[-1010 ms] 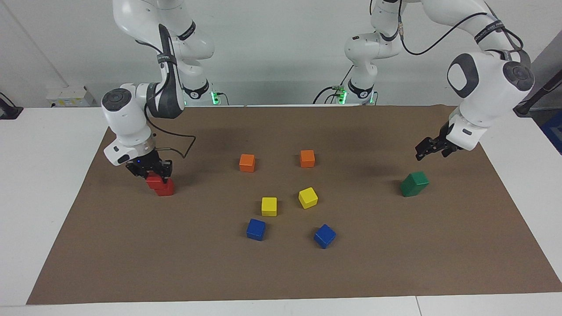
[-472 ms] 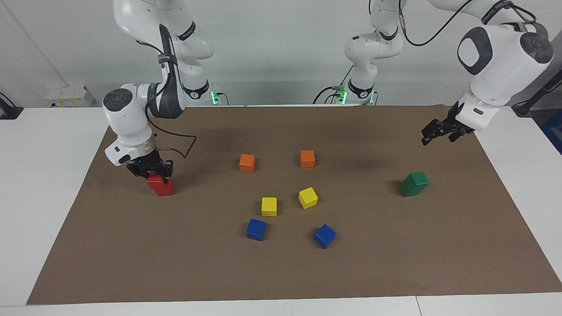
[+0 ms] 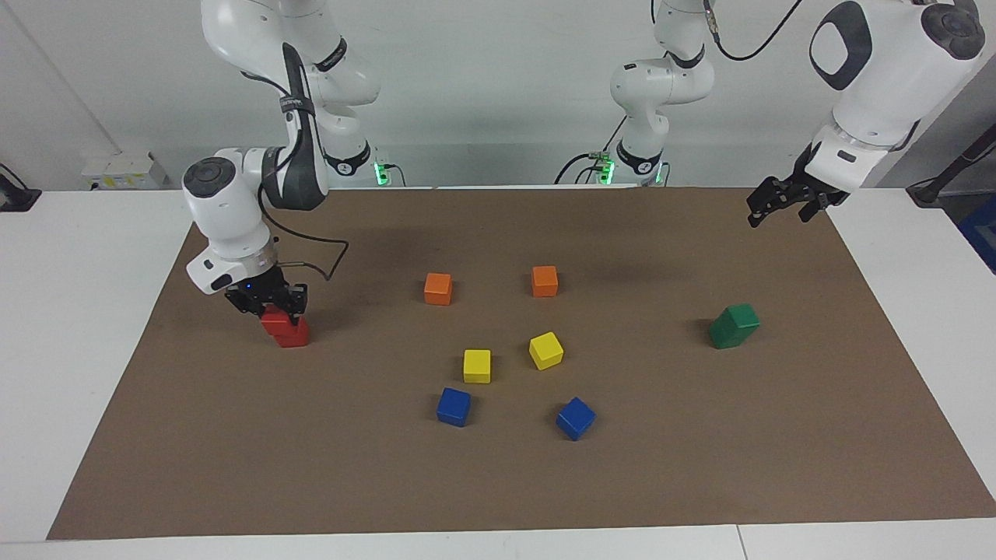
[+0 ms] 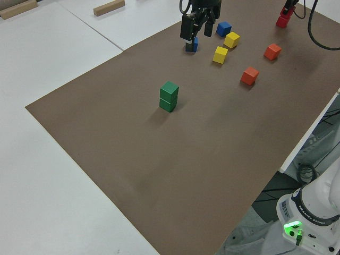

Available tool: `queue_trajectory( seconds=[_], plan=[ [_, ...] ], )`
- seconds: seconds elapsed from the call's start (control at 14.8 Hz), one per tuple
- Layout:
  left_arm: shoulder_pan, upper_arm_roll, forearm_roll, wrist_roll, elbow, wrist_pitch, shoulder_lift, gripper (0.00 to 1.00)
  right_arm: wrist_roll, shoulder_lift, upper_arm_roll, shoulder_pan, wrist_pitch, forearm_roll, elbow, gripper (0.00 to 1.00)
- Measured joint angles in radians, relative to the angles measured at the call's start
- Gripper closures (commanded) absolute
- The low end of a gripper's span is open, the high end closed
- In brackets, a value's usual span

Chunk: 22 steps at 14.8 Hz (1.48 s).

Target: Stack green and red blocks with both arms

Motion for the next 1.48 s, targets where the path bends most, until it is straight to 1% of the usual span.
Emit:
queue_trajectory(
  seconds=[0.54, 0.67, 0.81, 0.88, 1.01, 1.21, 1.48],
  plan=[
    [0.001, -0.001, 0.000, -0.001, 0.007, -0.011, 0.010, 0.00, -0.001, 0.000, 0.001, 0.011, 0.000, 0.000, -0.010, 1.00],
    [0.037, -0.032, 0.000, -0.001, 0.007, -0.011, 0.009, 0.00, -0.002, 0.000, 0.001, 0.012, 0.000, 0.000, -0.010, 1.00],
    [0.118, -0.108, 0.000, -0.001, 0.007, -0.011, 0.009, 0.00, -0.002, 0.000, 0.001, 0.012, 0.000, 0.000, -0.010, 1.00],
    [0.141, -0.130, 0.000, -0.001, 0.007, -0.010, 0.010, 0.00, -0.002, 0.000, 0.001, 0.012, 0.000, 0.000, -0.010, 1.00],
    [0.155, -0.146, -0.003, -0.001, 0.009, -0.012, 0.017, 0.00, -0.003, 0.000, 0.001, 0.011, 0.000, 0.000, -0.010, 1.00],
    [0.156, -0.153, -0.005, -0.001, 0.039, -0.022, 0.052, 0.00, -0.005, 0.000, 0.001, 0.010, 0.000, 0.000, -0.010, 1.00],
    [0.156, -0.155, -0.006, -0.002, 0.045, -0.026, 0.056, 0.00, -0.005, 0.000, 0.001, 0.010, 0.000, 0.000, -0.010, 1.00]
  ],
)
